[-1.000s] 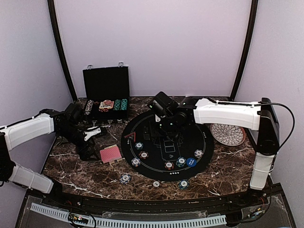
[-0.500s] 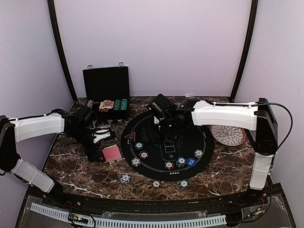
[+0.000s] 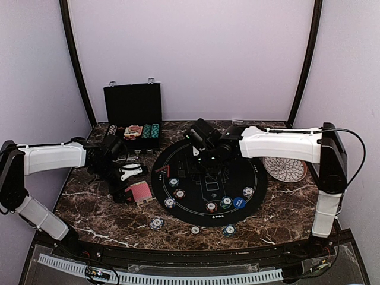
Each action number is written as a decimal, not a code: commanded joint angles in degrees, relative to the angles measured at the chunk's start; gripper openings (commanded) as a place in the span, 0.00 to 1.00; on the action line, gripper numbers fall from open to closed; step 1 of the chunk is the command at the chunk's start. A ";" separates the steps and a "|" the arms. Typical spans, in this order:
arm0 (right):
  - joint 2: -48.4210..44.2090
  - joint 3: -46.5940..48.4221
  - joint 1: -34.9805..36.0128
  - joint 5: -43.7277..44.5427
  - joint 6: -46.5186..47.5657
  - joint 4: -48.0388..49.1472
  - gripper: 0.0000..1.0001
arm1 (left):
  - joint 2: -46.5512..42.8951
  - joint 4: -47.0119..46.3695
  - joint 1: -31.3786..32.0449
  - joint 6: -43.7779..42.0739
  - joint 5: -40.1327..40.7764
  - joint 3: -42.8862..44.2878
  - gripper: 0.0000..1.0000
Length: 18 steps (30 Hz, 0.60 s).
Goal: Distribute texas hold em gaming equipment
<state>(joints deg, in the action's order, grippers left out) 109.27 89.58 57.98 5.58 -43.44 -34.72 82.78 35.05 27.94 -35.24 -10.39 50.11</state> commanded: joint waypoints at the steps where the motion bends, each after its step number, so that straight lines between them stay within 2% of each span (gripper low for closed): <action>1: -1.65 -0.65 0.30 0.37 -0.32 0.93 0.98 | 0.95 -0.59 0.97 0.66 0.70 0.25 0.99; 18: -2.81 -1.98 0.29 1.19 -0.76 0.53 0.98 | 2.89 -2.09 1.35 -0.38 1.74 -0.79 0.99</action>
<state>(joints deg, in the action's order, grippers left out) 109.06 88.58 57.98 6.02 -43.64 -34.74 85.34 33.76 28.91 -35.29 -9.13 50.11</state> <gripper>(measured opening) 0.986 0.988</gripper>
